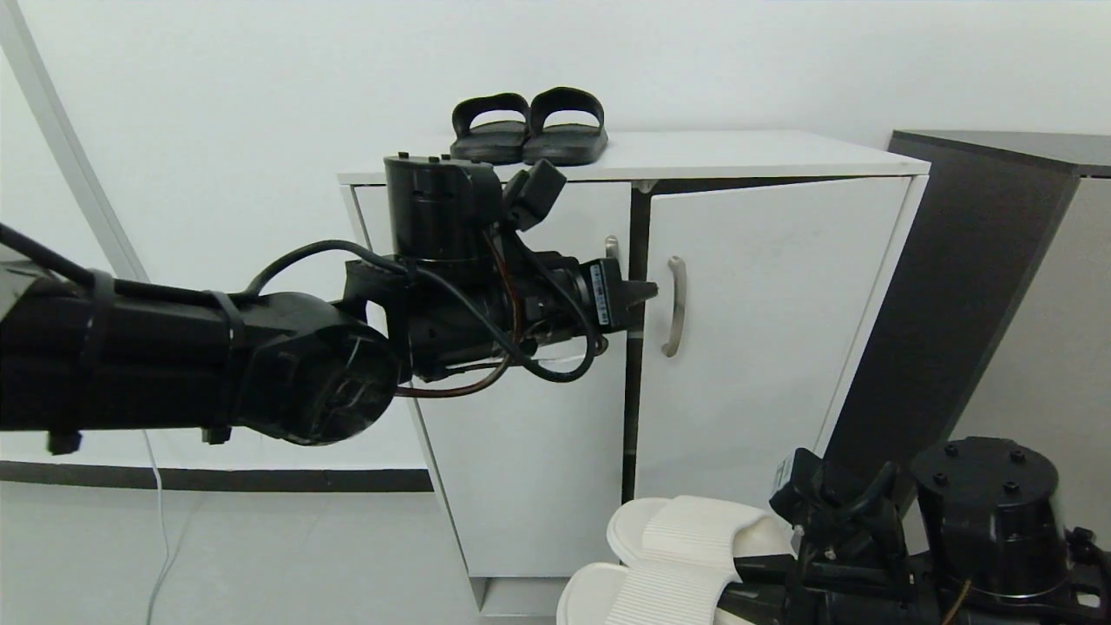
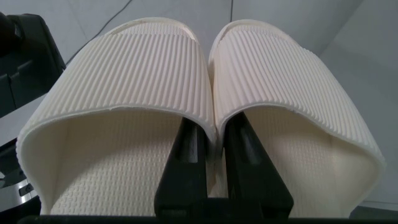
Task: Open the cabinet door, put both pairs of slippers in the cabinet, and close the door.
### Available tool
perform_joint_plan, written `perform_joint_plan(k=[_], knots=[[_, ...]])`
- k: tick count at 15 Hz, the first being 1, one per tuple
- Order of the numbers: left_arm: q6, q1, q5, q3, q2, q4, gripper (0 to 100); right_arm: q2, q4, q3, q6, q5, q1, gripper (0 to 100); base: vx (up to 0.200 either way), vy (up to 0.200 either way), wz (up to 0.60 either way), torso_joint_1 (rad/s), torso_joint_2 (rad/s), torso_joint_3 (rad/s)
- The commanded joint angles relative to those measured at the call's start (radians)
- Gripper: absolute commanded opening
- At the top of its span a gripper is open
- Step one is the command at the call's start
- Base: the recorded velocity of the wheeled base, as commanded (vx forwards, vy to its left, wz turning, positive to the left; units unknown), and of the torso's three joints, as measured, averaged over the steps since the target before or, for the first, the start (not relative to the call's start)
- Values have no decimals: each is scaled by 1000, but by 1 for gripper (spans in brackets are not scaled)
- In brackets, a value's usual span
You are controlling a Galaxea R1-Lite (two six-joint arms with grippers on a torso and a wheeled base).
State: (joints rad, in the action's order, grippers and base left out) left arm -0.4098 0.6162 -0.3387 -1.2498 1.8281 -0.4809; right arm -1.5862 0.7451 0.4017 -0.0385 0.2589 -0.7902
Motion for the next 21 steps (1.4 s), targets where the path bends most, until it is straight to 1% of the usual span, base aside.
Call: perform_joint_plan(k=[1, 3, 6, 7, 9, 10, 11, 12, 17, 19, 21], knots=[[-3, -35, -3, -23, -6, 1, 0, -1, 0, 0, 0, 0, -3, 0, 0, 0, 0, 0, 0, 0], [-3, -59, -2, -68, 39, -1, 0, -1, 0, 0, 0, -1, -6, 0, 0, 0, 0, 0, 0, 0], [-7, -72, 0, -134, 103, -1, 0, -1, 2, 0, 0, -1, -7, 0, 0, 0, 0, 0, 0, 0], [-17, -72, 0, -152, 115, 1, 0, -1, 2, 0, 0, -3, -7, 0, 0, 0, 0, 0, 0, 0], [-40, -72, -2, -226, 165, 1, 0, -3, 2, 0, 0, -1, -7, 0, 0, 0, 0, 0, 0, 0], [-49, -72, -2, -247, 178, 2, 0, -3, 2, -1, 0, 0, -7, 0, 0, 0, 0, 0, 0, 0], [-83, -73, 0, -289, 198, 5, 0, -1, 2, -1, 0, 0, -14, 0, 0, 0, 0, 0, 0, 0], [-93, -73, -2, -306, 206, 7, 0, 0, 0, -3, 0, 0, -15, 0, 0, 0, 0, 0, 0, 0], [-93, -65, 0, -338, 240, 4, 0, -3, 0, -15, 0, 0, -46, 0, 0, 0, 0, 0, 0, 0], [-93, -52, 0, -338, 240, 4, 0, -3, 0, -27, 0, -1, -61, 0, 0, 0, 0, 0, 0, 0], [-93, -46, 0, -338, 240, 2, 0, -3, -1, -27, 0, 0, -66, 0, -200, 0, 0, 5, 5, -2]])
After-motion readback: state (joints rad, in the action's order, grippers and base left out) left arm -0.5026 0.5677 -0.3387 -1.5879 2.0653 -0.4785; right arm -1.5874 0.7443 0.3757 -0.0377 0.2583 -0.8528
